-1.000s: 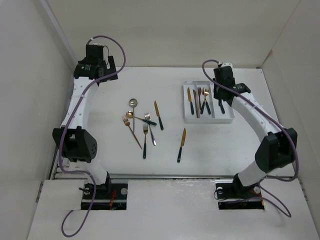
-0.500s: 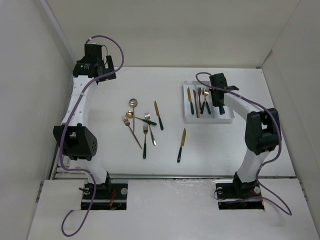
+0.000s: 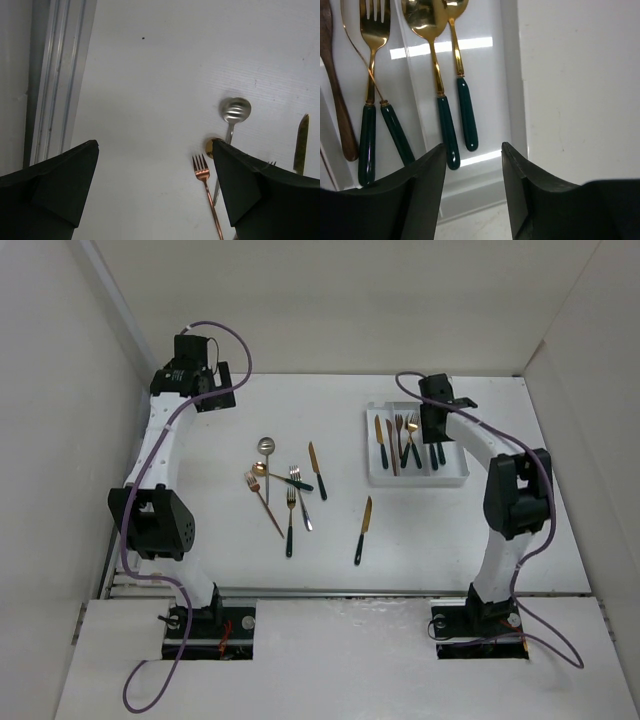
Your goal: Sort the eating utensils into containers
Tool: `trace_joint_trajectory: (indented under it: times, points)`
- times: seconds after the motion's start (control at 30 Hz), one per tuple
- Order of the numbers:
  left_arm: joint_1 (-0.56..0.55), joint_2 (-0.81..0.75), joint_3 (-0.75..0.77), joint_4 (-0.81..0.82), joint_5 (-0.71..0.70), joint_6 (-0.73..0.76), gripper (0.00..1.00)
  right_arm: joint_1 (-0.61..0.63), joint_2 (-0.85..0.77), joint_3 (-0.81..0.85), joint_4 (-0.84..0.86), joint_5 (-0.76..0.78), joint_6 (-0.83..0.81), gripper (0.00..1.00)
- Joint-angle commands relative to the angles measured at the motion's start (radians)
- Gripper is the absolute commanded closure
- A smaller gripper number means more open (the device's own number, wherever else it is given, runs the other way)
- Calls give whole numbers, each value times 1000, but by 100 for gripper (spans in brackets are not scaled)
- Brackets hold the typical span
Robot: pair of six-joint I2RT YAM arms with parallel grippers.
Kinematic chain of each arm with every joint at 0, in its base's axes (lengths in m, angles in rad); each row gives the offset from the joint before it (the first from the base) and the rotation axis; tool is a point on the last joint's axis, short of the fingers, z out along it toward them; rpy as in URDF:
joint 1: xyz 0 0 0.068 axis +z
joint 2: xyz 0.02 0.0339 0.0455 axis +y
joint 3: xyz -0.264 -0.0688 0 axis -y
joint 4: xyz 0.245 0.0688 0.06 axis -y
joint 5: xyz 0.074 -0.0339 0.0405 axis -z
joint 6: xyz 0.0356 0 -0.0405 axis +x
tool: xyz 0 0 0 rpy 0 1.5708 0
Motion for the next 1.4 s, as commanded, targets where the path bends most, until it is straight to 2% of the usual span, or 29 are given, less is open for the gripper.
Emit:
trace_joint_trajectory:
  times: [0.0, 0.07, 0.13, 0.17, 0.2, 0.23, 0.37, 0.47, 0.5, 0.57, 0.7, 0.93, 1.1, 1.37]
  points:
    - [4, -39, -17, -23, 34, 18, 4, 24, -139, 31, -60, 46, 86, 47]
    - [4, -48, -27, -23, 34, 18, 4, 59, -227, 21, -89, 25, 170, 45]
    - [4, -48, -27, -23, 34, 18, 4, 173, -294, -56, -89, -11, 220, 43]
    - [-5, -48, -27, -23, 34, 18, 4, 217, -344, -86, -78, -20, 269, 0]
    - [-5, -48, -36, -14, 34, 18, 4, 260, -358, -109, -78, -29, 304, 0]
    - [-5, -48, -36, -14, 44, 18, 4, 335, -358, -139, -95, -53, 345, 0]
    - [-25, -48, -45, -5, 54, 18, 4, 505, -371, -216, -97, -104, 537, 0]
    - [-43, -57, -56, -4, 54, 18, 4, 607, -317, -250, -106, -126, 645, 14]
    - [-43, -57, -56, -4, 54, 18, 4, 630, -300, -265, -119, -126, 663, 21]
    - [-56, -57, -65, 6, 54, 18, 3, 688, -257, -278, -138, -135, 711, 26]
    - [-66, -76, -85, 15, 54, 18, 3, 744, -236, -299, -149, -173, 757, 31]
    - [-66, -146, -125, 26, 54, 18, 3, 803, -236, -370, -184, -184, 881, 31]
    - [-66, -194, -178, 35, 9, 18, 3, 816, -259, -430, -127, -196, 916, 31]
    - [-66, -275, -229, 55, 0, 18, 2, 816, -202, -488, -38, -207, 916, 33]
